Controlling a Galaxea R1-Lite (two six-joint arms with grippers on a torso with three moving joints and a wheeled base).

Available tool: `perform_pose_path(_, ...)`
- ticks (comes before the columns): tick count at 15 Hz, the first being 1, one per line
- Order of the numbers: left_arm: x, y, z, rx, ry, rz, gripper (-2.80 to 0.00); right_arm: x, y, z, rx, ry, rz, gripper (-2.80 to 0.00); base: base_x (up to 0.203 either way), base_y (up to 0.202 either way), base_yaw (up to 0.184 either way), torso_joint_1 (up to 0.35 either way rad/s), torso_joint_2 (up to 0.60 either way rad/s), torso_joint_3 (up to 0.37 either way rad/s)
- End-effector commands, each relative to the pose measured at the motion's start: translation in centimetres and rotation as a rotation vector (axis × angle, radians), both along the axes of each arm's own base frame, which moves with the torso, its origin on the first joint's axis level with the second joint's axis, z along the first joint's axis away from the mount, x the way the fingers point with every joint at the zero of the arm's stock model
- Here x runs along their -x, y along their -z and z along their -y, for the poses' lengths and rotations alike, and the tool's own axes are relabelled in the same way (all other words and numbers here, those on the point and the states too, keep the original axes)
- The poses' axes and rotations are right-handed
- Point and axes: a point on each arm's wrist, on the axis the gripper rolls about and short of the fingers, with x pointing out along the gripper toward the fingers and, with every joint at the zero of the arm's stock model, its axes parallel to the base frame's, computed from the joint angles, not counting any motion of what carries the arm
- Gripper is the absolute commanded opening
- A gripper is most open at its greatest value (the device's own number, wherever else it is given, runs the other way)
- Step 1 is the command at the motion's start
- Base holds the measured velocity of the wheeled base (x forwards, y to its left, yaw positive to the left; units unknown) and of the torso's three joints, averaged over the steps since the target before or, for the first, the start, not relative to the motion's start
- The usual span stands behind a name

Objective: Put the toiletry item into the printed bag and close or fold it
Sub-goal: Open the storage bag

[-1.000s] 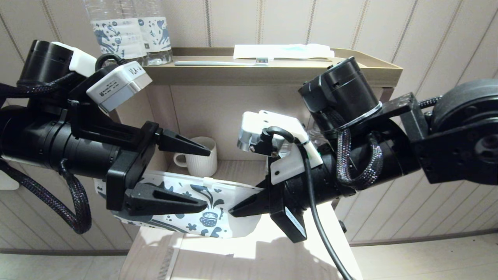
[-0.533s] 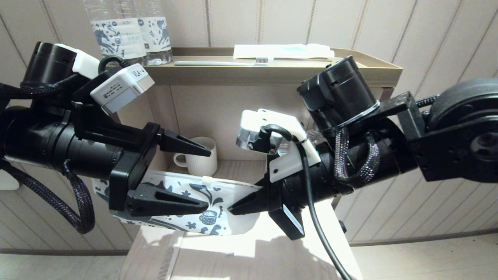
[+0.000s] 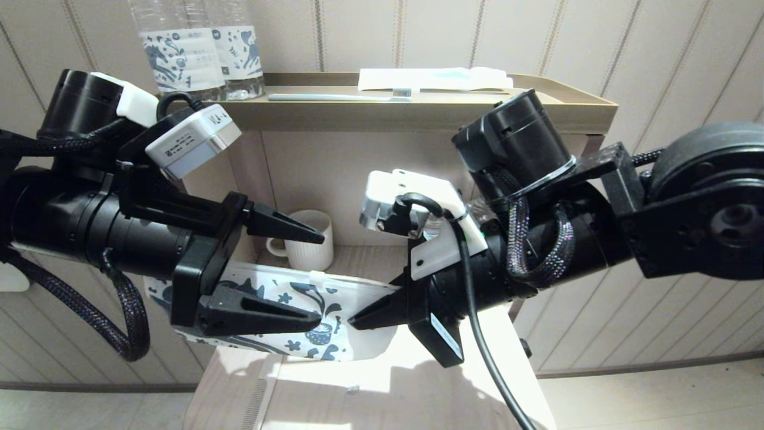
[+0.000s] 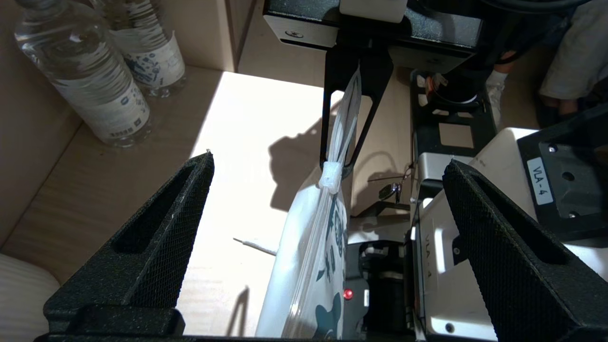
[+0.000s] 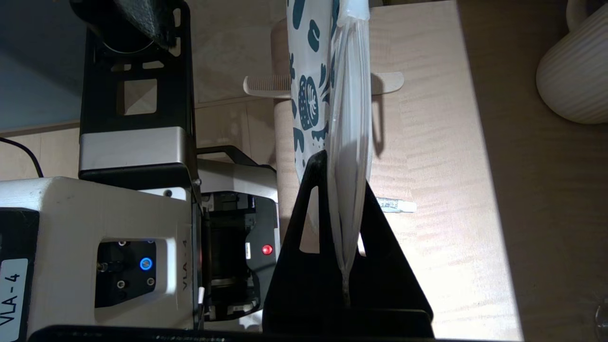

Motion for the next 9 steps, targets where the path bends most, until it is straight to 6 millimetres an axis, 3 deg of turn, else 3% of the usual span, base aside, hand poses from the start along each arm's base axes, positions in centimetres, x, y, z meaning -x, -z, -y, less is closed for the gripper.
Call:
perform_pose_path(1, -0.13, 0.16, 0.08, -0.002, 0.003, -0.006, 0.00, 0.04, 0.00, 0.00, 0.001, -0.004, 0.000, -2.80, 0.000, 0.000, 0.000, 0.000, 0.00, 0.000)
perform_pose_path(4, -0.05, 0.10, 0.14, -0.004, 0.004, 0.002, 0.00, -0.02, 0.07, 0.01, 0.002, -0.003, -0.002, -2.80, 0.000, 0.000, 0.000, 0.000, 0.00, 0.000)
perform_pose_path(5, 0.03, 0.07, 0.19, -0.006, 0.004, 0.004, -2.80, -0.05, 0.12, -0.03, 0.003, -0.004, -0.004, -2.80, 0.000, 0.000, 0.000, 0.000, 0.00, 0.000)
perform_pose_path(9, -0.04, -0.02, 0.30, -0.003, 0.001, -0.006, -2.80, -0.16, 0.17, 0.08, 0.004, 0.002, -0.004, -2.80, 0.000, 0.000, 0.000, 0.000, 0.00, 0.000)
